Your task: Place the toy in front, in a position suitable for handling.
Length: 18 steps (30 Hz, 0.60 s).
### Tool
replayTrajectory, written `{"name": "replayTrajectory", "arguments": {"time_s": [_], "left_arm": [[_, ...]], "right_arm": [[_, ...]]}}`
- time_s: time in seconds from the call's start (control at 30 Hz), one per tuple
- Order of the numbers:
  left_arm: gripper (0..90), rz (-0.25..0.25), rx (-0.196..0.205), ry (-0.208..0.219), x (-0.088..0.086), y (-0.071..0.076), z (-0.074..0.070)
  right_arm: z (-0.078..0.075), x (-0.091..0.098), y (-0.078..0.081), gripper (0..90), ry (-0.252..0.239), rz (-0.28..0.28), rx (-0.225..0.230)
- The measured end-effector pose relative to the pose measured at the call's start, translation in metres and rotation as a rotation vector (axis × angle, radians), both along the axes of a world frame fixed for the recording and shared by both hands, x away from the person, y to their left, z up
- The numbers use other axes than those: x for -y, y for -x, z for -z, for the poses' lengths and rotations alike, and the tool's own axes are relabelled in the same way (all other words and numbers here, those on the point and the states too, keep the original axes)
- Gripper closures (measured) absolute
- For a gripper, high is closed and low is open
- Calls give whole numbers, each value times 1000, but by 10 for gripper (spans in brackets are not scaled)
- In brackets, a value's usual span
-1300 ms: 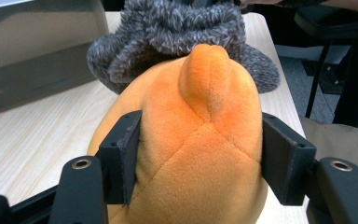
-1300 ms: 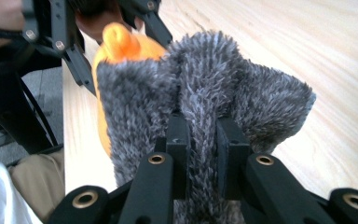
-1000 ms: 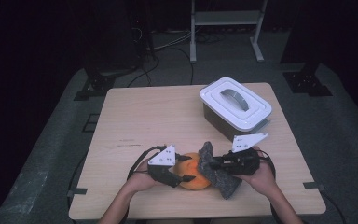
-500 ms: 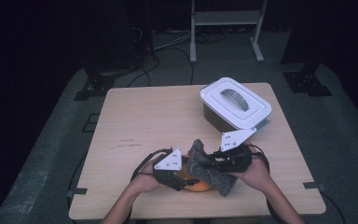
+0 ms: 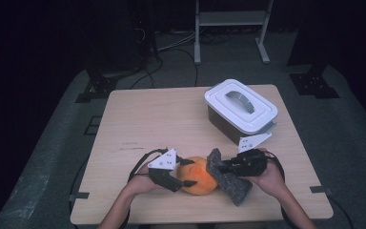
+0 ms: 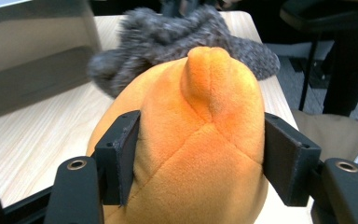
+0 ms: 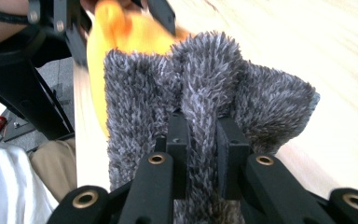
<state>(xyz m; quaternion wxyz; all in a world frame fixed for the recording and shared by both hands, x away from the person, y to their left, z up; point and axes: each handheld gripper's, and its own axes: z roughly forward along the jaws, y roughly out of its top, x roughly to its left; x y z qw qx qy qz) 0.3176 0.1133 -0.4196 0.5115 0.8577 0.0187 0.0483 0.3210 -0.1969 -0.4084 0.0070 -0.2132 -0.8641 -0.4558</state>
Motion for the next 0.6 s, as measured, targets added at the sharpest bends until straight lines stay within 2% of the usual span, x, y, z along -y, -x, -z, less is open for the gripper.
{"name": "replayTrajectory", "arguments": {"time_s": [0.1, 0.17, 0.3, 0.4, 0.5, 0.6], "left_arm": [[347, -22, -21, 14, -2, -3, 1], [347, -37, -28, 20, -2, -3, 1], [347, -78, -64, 38, -2, -7, 1], [347, -104, -85, 41, -4, -8, 0], [348, -128, -94, 42, -6, -10, 0], [349, -139, -112, 52, -6, -12, 0]], "right_arm": [[4, 6, 1, 773, 13, 15, -13], [2, 8, 3, 773, 9, 22, -6], [-17, 2, 9, 774, -47, -8, 49], [-23, -7, 11, 774, -21, -28, 79], [-15, -9, 9, 773, 2, -24, 66], [-5, -2, 6, 773, 16, 4, 46]]}}
